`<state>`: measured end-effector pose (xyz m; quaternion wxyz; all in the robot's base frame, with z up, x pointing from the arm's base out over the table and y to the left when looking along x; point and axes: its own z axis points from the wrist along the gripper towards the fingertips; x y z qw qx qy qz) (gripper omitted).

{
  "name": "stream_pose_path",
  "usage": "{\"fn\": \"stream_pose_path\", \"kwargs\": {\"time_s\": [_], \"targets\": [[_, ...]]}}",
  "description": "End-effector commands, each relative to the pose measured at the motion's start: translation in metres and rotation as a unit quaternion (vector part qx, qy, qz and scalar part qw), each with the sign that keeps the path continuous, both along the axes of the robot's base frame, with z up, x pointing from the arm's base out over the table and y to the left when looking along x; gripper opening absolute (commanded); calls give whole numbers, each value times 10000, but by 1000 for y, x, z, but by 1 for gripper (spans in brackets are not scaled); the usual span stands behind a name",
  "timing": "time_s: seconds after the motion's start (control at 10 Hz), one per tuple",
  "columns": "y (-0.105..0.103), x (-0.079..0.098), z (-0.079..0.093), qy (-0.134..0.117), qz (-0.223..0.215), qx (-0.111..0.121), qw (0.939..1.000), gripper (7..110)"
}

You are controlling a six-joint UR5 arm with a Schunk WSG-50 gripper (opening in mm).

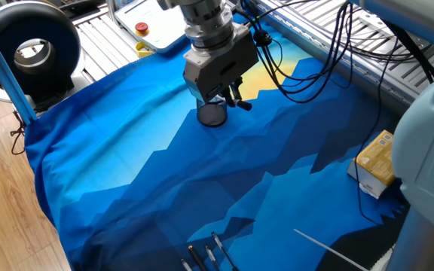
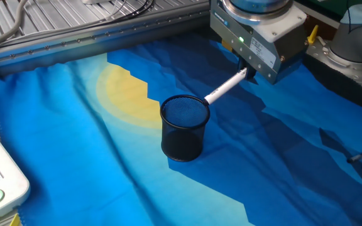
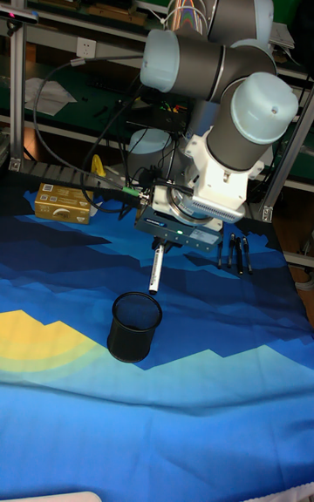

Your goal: Put the pen into the pen holder

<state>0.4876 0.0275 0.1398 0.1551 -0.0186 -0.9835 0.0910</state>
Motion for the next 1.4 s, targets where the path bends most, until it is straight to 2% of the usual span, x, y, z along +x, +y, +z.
{"fn": "stream_pose_path", "kwargs": {"time_s": [0.0, 0.1, 0.5, 0.9, 1.0, 1.1, 1.3], "targets": [[14, 2, -3, -9, -92, 257, 9996, 7], [17, 3, -4, -28, -119, 324, 9994, 7], [14, 0, -3, 39, -129, 262, 9996, 7], [8, 9, -5, -145, 28, 180, 9997, 7], [17, 17, -8, -295, 161, 396, 9987, 7], [32, 37, -14, -722, 40, 663, 9952, 7], [32, 62, -17, -1225, 18, 654, 9903, 7]]}}
